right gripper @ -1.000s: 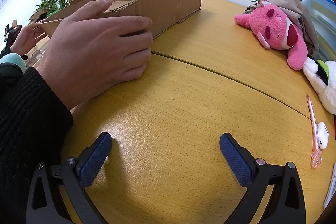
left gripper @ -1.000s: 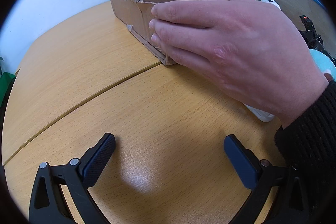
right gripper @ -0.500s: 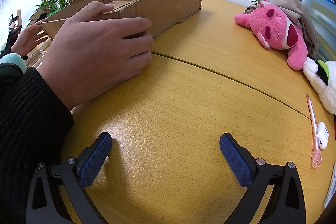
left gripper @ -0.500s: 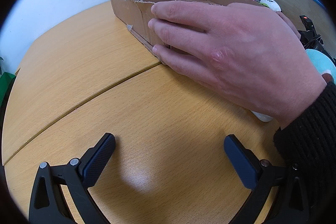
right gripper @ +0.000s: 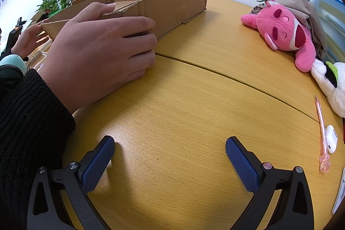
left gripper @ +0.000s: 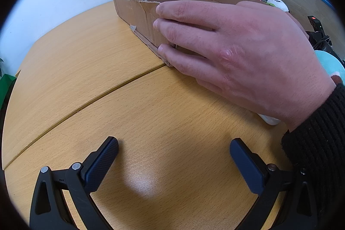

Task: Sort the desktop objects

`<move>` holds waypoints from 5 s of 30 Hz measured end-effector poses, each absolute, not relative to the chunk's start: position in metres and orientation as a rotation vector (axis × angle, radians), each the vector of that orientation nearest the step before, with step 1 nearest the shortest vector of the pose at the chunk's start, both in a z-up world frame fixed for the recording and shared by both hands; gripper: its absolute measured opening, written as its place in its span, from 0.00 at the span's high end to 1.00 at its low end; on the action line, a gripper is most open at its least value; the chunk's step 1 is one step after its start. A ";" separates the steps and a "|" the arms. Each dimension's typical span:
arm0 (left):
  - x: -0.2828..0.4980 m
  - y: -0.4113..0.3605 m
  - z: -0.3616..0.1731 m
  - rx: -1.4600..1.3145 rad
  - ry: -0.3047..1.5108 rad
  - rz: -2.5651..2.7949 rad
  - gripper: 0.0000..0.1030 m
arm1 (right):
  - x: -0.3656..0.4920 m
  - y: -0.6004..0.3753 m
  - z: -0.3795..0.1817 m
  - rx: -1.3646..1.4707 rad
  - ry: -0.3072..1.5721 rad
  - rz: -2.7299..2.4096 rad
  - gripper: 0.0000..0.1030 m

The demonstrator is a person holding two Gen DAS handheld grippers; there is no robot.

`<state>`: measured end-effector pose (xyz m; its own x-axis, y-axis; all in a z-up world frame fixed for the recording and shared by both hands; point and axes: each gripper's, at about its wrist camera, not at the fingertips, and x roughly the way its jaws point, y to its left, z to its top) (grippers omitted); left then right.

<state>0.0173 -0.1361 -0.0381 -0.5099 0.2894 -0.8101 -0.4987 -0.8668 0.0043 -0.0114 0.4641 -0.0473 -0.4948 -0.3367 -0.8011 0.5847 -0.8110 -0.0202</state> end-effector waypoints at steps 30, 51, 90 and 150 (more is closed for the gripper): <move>0.017 -0.135 -0.038 -1.209 0.327 2.371 0.00 | -0.010 0.463 -0.048 1.142 0.394 -2.295 0.00; 0.017 -0.134 -0.037 -1.209 0.327 2.372 0.00 | -0.010 0.463 -0.049 1.142 0.394 -2.294 0.00; 0.021 -0.134 -0.052 -1.242 0.281 2.441 0.00 | -0.010 0.462 -0.049 1.138 0.397 -2.288 0.00; 0.022 -0.134 -0.052 -1.247 0.275 2.450 0.00 | -0.009 0.461 -0.051 1.139 0.397 -2.287 0.00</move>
<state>0.0220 -0.1345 -0.0522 -0.5361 0.2416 -0.8089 -0.4149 -0.9098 0.0033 -0.0094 0.4607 -0.0506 -0.4907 -0.3415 -0.8016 0.5919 -0.8058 -0.0190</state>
